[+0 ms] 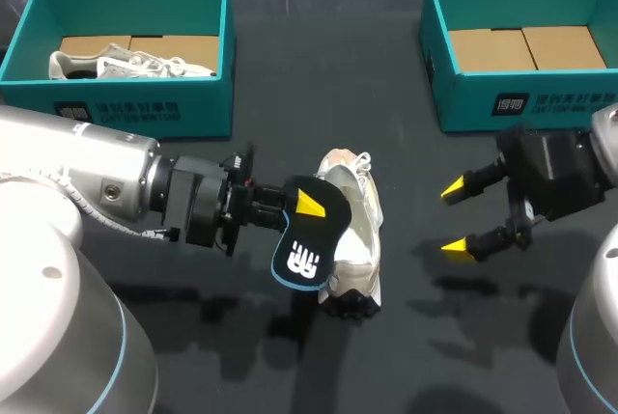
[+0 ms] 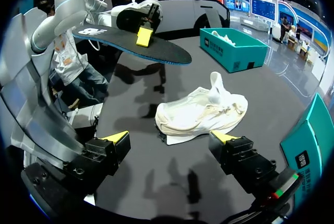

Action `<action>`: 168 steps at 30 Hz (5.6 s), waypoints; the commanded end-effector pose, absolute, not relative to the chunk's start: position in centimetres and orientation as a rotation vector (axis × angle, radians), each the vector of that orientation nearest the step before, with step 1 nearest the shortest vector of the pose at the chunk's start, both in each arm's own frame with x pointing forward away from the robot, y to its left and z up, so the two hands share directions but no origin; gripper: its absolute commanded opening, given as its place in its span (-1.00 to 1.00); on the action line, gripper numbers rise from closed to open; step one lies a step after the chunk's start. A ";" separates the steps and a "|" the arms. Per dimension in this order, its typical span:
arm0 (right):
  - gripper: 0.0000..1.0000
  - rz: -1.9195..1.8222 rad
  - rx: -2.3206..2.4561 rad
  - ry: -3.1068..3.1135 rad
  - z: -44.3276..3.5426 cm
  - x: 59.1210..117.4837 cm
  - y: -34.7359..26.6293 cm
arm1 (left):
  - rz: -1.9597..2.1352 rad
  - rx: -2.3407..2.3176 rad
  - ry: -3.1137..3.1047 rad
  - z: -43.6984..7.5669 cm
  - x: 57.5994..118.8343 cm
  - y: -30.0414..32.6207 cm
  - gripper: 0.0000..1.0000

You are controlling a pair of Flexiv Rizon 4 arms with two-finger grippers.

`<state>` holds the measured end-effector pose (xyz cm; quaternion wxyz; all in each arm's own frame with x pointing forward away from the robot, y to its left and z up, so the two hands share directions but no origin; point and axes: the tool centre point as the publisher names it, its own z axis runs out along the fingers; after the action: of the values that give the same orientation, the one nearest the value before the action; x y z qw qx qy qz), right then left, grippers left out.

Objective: Take the shoe out of the shoebox, open the shoe tongue, remove and reinsert the insole, then place the shoe into the shoebox

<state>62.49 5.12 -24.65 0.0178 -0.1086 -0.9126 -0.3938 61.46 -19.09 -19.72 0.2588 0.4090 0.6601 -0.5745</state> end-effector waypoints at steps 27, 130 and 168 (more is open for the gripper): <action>1.00 -1.102 -0.177 -2.864 -29.2 63.8 10.1 | -1.617 0.974 1.917 -23.7 62.3 -19.3 -1.00; 1.00 -0.843 -0.218 -2.987 -34.7 66.1 10.7 | -1.915 0.623 1.899 -25.6 60.8 -24.0 -1.00; 1.00 -0.843 -0.218 -2.987 -34.7 66.1 10.7 | -1.966 0.446 1.954 -28.2 63.2 -25.0 -1.00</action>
<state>66.24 10.67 -34.61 0.0169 -0.0694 -0.9597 -0.2719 62.75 -24.74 -27.78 0.1680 0.1543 0.6881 -0.6888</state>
